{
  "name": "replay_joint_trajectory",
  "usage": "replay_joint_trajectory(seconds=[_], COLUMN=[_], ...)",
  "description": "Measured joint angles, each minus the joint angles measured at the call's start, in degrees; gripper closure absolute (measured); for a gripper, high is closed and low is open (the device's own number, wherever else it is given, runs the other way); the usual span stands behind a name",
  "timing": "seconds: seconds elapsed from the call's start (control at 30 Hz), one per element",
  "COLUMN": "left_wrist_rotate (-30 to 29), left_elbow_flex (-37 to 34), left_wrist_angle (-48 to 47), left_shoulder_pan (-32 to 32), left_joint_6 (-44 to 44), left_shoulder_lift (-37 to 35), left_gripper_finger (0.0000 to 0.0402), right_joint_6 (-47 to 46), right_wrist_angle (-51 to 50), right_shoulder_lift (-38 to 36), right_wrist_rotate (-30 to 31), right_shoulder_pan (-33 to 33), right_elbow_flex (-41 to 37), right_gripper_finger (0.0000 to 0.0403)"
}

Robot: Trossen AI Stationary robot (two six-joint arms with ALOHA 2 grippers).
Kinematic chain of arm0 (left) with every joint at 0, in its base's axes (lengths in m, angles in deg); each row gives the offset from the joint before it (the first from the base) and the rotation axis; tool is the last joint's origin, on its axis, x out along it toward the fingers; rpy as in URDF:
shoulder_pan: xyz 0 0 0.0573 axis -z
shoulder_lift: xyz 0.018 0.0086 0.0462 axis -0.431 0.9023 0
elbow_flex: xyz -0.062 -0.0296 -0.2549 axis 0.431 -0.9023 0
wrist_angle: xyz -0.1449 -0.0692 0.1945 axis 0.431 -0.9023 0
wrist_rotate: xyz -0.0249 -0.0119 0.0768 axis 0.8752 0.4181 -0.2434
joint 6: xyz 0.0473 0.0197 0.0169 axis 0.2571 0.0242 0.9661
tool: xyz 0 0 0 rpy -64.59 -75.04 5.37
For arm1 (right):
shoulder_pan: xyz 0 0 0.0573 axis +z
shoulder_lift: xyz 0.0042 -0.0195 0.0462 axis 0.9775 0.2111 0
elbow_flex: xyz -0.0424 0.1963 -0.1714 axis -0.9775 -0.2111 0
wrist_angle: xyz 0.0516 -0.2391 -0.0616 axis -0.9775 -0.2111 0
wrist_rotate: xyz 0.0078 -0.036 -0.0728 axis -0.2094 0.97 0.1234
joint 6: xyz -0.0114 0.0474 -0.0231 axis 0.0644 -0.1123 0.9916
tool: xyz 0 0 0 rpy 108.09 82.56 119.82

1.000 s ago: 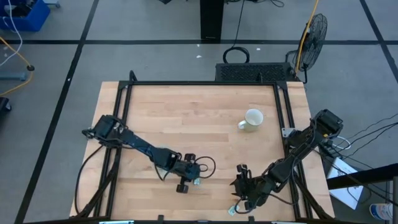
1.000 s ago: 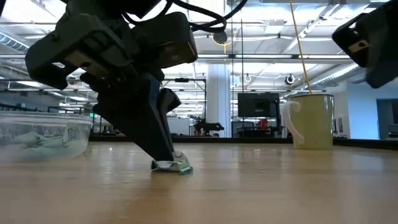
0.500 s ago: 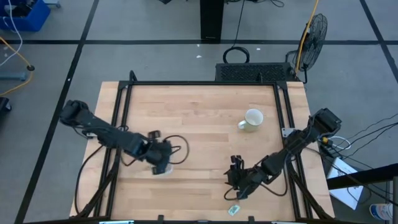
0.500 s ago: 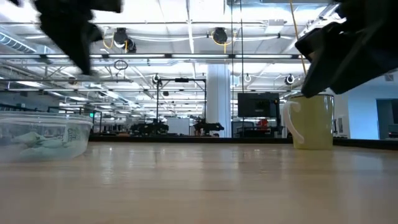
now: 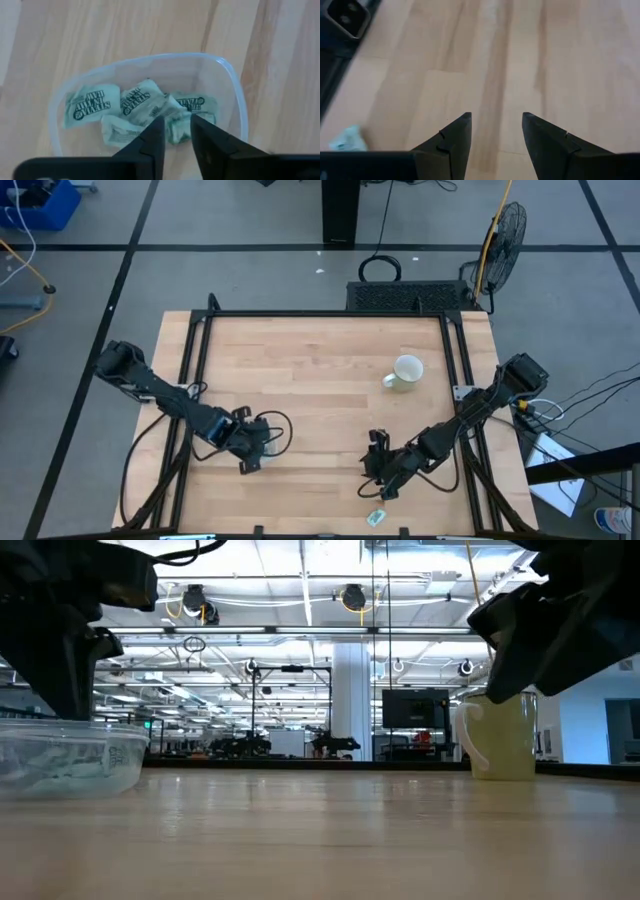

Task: Pick and place Stevia / Truvia into bins
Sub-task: Put the dark green truvia packet into the transparent bin, then put the green stevia packet into the transparent bin

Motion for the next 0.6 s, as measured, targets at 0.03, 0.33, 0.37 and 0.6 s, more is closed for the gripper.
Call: replay_joint_trajectory(seconds=[0.03, 0.33, 0.37, 0.6], left_wrist_rotate=[0.0, -2.9, -3.5, -4.6], left_elbow_flex=[0.0, 0.0, 0.0, 0.0], left_wrist_angle=[0.3, 1.9, 2.0, 11.3], left_shoulder_pan=[-0.1, -0.2, -0.3, -0.4], left_joint_6=[0.7, 5.1, 5.2, 11.6], left_shoulder_lift=[0.0, 0.0, 0.0, 0.0], left_gripper_finger=[0.0297, 0.0275, 0.0275, 0.0275], right_joint_6=[-0.3, -0.7, -1.3, -5.4], right_wrist_angle=[0.3, 2.2, 3.2, 10.4], right_shoulder_lift=[0.0, 0.2, 0.2, 4.2], right_wrist_rotate=[-0.8, -8.0, -8.6, -9.3], right_shoulder_pan=[0.0, 2.5, 3.2, 7.7], right_elbow_flex=[0.0, 0.0, 0.0, 0.0], right_gripper_finger=[0.0236, 0.0236, 0.0236, 0.0236])
